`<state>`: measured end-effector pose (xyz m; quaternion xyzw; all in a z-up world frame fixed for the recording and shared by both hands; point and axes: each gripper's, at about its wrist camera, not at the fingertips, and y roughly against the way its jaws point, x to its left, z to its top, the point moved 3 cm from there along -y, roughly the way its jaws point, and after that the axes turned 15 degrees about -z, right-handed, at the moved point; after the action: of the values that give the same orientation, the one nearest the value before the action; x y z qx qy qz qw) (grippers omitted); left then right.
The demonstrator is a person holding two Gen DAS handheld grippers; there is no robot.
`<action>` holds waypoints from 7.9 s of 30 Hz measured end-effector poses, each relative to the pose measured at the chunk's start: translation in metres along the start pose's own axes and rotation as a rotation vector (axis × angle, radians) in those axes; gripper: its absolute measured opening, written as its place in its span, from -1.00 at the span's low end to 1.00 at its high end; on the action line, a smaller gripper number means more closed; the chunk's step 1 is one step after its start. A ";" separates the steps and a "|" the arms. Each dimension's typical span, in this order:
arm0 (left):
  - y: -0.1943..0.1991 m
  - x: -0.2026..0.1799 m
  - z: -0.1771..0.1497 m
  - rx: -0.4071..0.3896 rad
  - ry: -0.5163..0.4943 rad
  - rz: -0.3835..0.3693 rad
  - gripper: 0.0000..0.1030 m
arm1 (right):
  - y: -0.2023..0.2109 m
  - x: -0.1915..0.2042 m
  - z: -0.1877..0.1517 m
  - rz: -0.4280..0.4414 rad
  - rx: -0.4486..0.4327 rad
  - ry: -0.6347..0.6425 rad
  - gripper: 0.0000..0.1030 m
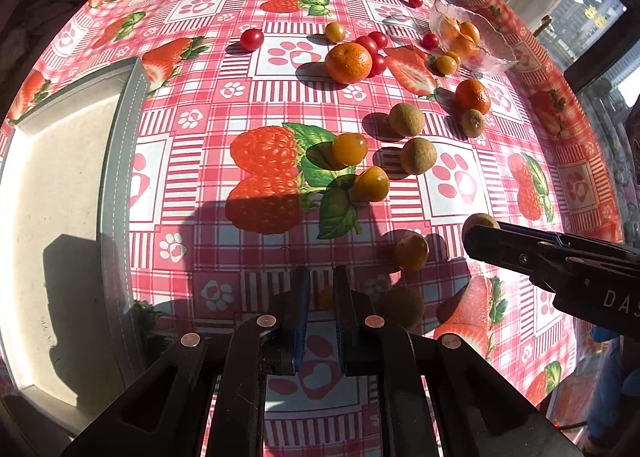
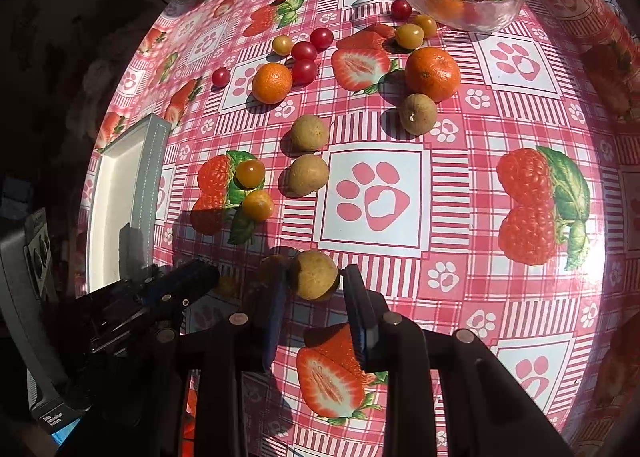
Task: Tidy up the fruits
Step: 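Grasp a brown kiwi with the right tool while the left tool grasps a yellow cherry tomato, then carry both fruits over the white tray and open both tools to drop them, then grasp another kiwi with the right tool while the left tool grasps a yellow tomato, then carry both fruits into the white tray and open both tools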
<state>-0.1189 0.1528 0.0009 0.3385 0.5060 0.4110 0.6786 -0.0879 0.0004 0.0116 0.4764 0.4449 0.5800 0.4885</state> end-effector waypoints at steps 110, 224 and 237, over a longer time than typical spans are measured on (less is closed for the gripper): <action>0.033 0.022 0.031 -0.072 -0.119 0.180 0.52 | 0.007 0.014 -0.006 -0.139 -0.004 -0.052 0.45; 0.094 0.170 -0.085 -0.094 0.220 0.280 0.66 | -0.049 0.290 -0.014 0.103 0.059 0.486 0.23; 0.110 0.144 -0.061 -0.095 0.157 0.280 0.66 | -0.003 0.233 0.011 0.106 -0.033 0.298 0.56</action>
<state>-0.1798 0.3331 0.0225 0.3403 0.4853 0.5501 0.5883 -0.0923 0.2320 0.0376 0.4001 0.4771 0.6765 0.3933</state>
